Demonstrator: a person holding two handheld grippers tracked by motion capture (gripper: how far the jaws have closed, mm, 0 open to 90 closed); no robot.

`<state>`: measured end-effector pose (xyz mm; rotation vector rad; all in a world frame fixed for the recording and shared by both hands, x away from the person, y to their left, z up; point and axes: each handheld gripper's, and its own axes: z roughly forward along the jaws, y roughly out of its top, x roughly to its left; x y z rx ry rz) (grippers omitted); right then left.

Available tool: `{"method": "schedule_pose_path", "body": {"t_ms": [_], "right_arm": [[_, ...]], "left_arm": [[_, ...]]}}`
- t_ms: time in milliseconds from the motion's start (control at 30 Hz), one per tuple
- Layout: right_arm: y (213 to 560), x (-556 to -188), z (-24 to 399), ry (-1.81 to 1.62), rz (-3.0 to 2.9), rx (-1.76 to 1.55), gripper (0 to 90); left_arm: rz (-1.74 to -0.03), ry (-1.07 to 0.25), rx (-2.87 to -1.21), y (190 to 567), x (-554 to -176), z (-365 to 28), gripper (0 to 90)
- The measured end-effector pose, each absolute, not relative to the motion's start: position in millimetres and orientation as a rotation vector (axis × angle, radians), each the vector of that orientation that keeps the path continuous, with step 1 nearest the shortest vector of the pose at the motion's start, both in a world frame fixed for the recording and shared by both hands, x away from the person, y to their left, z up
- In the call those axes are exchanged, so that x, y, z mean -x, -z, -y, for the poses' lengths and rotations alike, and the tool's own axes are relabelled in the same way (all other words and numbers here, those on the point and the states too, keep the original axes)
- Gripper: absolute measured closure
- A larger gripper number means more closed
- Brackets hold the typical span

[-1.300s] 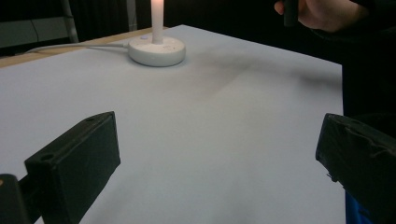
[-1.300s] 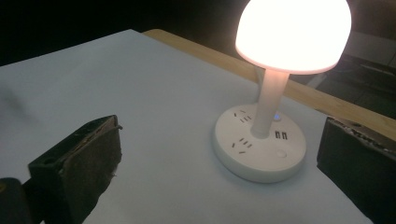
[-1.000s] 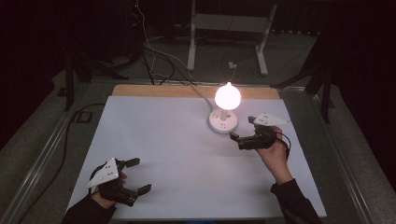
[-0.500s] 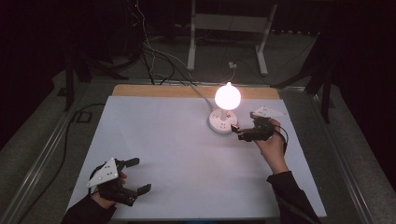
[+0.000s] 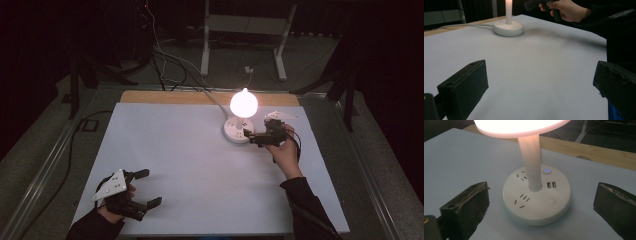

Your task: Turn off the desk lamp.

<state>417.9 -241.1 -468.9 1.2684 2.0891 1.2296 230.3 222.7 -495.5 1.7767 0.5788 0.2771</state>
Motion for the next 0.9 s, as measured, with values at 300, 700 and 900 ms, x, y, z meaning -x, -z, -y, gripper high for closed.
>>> {"method": "schedule_pose_path", "body": {"t_ms": [300,700,900], "right_arm": [[474.3,-421.8,238.7,-1.157,-2.056,-1.341,45.6],[481.7,-430.2,228.4,-1.022,-2.028,-1.38,85.0],[489.4,-436.7,223.5,-0.963,-2.048,-1.374,90.0]], "left_arm": [[-0.578,-0.278,-1.775,495.3,-230.2,-222.7,0.4],[-0.581,-0.278,-1.773,495.4,-230.5,-222.9,0.4],[-0.582,-0.275,-1.771,495.4,-230.6,-222.9,0.4]]}}
